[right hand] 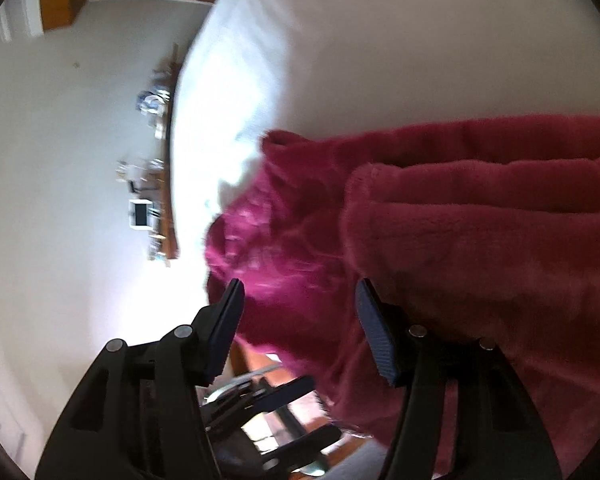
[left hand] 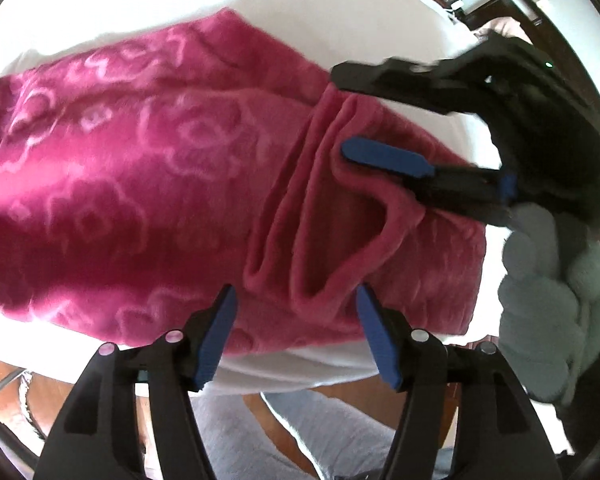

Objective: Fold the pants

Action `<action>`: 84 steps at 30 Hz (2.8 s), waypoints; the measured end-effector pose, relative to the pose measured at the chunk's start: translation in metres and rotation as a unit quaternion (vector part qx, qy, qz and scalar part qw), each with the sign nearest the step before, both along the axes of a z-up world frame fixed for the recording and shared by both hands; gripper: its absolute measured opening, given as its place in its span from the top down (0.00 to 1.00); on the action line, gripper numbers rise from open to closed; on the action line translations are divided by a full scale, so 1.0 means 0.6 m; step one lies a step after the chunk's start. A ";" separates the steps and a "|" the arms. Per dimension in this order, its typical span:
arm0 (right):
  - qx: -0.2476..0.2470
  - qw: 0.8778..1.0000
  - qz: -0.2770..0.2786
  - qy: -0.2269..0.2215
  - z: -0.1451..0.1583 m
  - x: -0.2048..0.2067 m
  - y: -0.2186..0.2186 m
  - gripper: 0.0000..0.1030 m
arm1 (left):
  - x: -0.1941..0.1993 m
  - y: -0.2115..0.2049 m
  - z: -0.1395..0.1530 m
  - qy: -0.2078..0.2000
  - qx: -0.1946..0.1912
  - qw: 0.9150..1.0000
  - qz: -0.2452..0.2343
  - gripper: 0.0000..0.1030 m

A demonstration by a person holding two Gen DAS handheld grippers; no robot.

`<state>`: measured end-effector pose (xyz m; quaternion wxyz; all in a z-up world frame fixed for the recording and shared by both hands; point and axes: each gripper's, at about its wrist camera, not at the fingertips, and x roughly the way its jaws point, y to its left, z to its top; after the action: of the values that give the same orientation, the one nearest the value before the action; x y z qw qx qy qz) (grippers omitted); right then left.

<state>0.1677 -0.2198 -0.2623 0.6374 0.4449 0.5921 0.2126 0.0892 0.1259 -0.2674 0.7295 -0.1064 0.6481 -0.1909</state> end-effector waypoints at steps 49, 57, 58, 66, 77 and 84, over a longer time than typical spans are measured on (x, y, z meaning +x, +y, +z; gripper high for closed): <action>-0.190 0.978 0.069 -0.059 0.077 -0.182 -0.010 0.41 | -0.058 0.305 0.046 -0.025 0.059 0.966 0.252 0.37; -0.190 0.976 0.086 -0.055 0.076 -0.142 0.068 0.41 | -0.063 0.456 0.051 -0.035 0.031 0.933 0.356 0.28; -0.185 0.977 0.086 -0.056 0.076 -0.137 0.077 0.41 | -0.064 0.479 0.048 -0.035 0.026 0.928 0.370 0.28; -0.202 0.974 0.095 -0.047 0.075 -0.107 0.129 0.41 | -0.049 0.567 0.004 -0.014 0.003 0.912 0.410 0.28; -0.216 0.971 0.092 -0.043 0.080 -0.083 0.159 0.35 | -0.050 0.589 0.021 -0.034 -0.039 0.924 0.379 0.28; -0.218 0.970 0.105 -0.039 0.072 -0.071 0.189 0.35 | -0.047 0.633 0.016 -0.035 -0.011 0.916 0.400 0.27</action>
<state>0.1252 -0.1062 -0.2194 0.7156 0.2225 0.6423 0.1611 0.0609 0.5060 -0.2579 0.7661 -0.3581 0.5230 0.1066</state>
